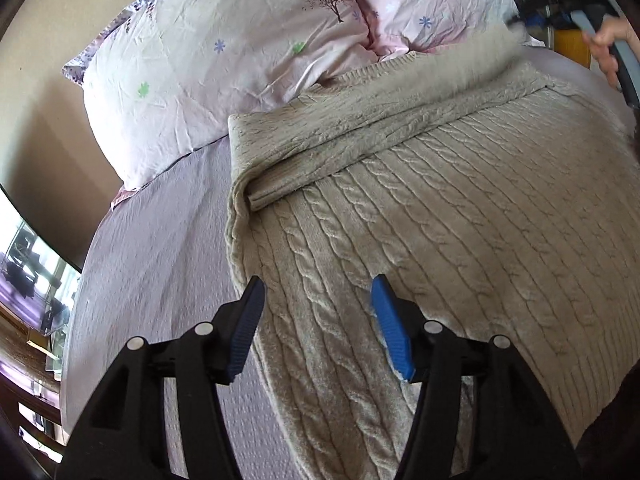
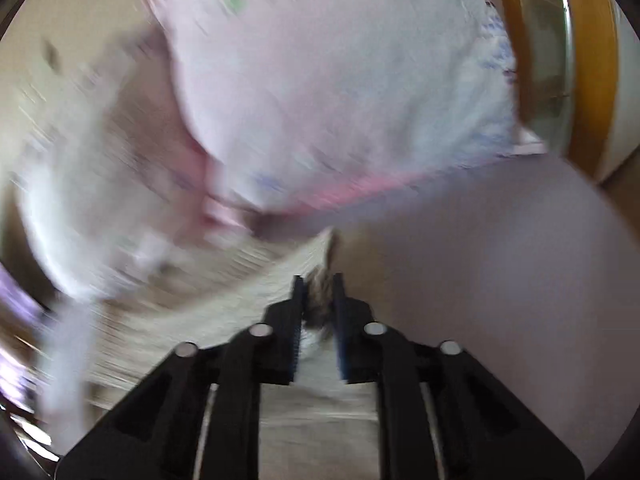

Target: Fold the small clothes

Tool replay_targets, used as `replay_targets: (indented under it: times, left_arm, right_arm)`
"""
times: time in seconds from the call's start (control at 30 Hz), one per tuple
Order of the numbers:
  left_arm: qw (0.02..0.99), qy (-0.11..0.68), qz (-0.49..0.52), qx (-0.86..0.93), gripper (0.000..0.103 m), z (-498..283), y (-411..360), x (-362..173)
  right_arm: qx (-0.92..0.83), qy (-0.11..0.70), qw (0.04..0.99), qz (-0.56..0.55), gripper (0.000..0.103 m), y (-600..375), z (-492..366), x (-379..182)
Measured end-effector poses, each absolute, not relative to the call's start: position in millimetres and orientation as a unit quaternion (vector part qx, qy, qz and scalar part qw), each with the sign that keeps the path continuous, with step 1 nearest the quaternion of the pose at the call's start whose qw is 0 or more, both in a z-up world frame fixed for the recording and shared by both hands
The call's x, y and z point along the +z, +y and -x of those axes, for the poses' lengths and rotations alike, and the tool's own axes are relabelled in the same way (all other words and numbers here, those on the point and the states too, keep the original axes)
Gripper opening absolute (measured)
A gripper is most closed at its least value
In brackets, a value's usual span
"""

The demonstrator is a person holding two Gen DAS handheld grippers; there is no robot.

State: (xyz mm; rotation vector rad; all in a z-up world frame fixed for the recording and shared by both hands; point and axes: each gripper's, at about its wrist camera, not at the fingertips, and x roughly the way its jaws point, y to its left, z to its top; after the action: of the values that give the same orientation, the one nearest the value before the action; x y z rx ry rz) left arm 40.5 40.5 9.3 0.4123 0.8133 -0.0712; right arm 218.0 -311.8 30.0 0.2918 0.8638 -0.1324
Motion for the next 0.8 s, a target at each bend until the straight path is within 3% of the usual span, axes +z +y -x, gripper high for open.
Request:
replay_targets:
  times: [0.07, 0.1, 0.13, 0.23, 0.3, 0.5, 0.63, 0.8]
  left_arm:
    - [0.899, 0.393, -0.190, -0.034, 0.058, -38.5, 42.7, 9.0]
    - [0.900, 0.394, -0.185, -0.034, 0.059, -38.4, 44.5, 8.6]
    - [0.900, 0.395, -0.181, -0.034, 0.059, -40.0, 46.0, 8.5]
    - [0.901, 0.397, -0.173, -0.034, 0.061, -44.3, 47.9, 8.5]
    - [0.902, 0.395, -0.171, -0.034, 0.061, -45.0, 48.4, 8.4]
    - [0.911, 0.398, -0.048, -0.099, 0.064, -26.1, 87.5, 24.5]
    - [0.902, 0.412, 0.039, -0.126, 0.066, -12.7, 124.8, 31.8]
    - [0.860, 0.409, 0.167, -0.256, 0.067, 21.2, 164.5, 34.5]
  right_arm:
    - [-0.057, 0.395, 0.902, -0.164, 0.037, -321.8, -207.4, 32.0]
    - [-0.029, 0.371, 0.911, -0.180, 0.053, -323.7, -198.8, 35.7]
    - [-0.006, 0.361, 0.915, -0.182, 0.056, -320.9, -195.3, 37.9]
    - [0.059, 0.392, 0.901, -0.177, 0.057, -305.8, -206.7, 27.1]
    - [0.060, 0.470, 0.863, -0.173, 0.064, -301.0, -227.7, -6.5]
    - [0.148, 0.436, 0.871, -0.172, 0.064, -301.1, -185.6, 16.3]
    - [0.206, 0.414, 0.875, -0.144, 0.079, -310.7, -118.8, 35.3]
    - [0.244, 0.435, 0.854, -0.149, 0.079, -349.1, -34.5, 21.6]
